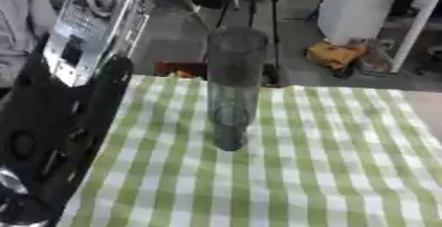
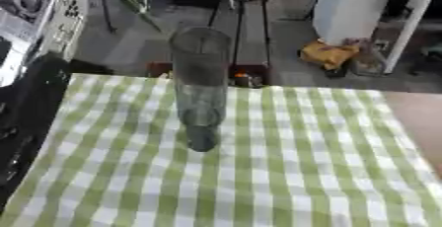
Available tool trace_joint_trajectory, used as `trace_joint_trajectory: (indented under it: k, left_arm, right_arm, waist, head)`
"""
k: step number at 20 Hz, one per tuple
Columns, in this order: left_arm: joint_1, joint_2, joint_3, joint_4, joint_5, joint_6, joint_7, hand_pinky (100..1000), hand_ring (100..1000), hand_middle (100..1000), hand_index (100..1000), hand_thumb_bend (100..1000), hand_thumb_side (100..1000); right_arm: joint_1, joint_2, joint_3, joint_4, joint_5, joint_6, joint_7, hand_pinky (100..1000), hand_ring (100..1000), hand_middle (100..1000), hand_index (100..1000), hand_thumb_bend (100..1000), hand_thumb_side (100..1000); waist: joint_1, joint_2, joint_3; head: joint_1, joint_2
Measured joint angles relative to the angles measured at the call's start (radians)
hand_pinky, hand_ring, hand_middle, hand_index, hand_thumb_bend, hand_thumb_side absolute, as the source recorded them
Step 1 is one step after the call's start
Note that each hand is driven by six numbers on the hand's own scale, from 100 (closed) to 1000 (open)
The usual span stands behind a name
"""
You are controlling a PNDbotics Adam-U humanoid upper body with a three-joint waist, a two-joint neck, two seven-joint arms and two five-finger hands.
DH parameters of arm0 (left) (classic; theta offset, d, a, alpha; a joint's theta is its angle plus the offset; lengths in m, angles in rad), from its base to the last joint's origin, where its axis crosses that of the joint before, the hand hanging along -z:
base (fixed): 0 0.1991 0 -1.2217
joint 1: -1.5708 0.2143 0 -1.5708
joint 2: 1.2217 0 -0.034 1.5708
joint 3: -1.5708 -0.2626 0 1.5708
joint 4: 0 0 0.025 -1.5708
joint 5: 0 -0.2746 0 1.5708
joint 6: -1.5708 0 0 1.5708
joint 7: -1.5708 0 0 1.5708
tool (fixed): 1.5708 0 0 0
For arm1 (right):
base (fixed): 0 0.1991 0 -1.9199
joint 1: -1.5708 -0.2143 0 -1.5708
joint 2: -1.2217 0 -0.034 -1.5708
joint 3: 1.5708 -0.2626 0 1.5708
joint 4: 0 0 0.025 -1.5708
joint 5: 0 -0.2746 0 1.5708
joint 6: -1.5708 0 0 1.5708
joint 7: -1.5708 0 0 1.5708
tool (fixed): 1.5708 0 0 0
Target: Arrange flowers into the vase.
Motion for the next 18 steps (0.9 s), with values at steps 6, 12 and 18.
trace_joint_trajectory:
  k: [6,12,18]
  left_arm:
    - [0.0,0.0,-0.007,-0.065,0.002,0.004,-0.023,100,100,100,100,259,658]
    - [0.002,0.0,-0.004,-0.108,0.002,-0.002,-0.029,100,100,100,100,245,658]
    - [0.031,0.0,-0.01,-0.099,-0.005,0.013,-0.043,100,100,100,100,215,695]
  right_arm:
    - [-0.001,0.0,0.0,0.0,-0.001,0.003,0.003,669,747,730,800,100,1000]
    - [-0.001,0.0,-0.001,0.0,-0.003,0.003,0.004,668,746,729,800,100,998]
    - [-0.001,0.0,-0.002,0.0,-0.004,0.001,0.002,668,746,729,799,100,994]
  waist:
    - [0.002,0.011,-0.002]
    - [0.002,0.02,-0.012]
    - [0.002,0.029,-0.012]
  head:
    - [-0.002,-0.004]
    - [-0.003,-0.008]
    - [-0.02,-0.007]
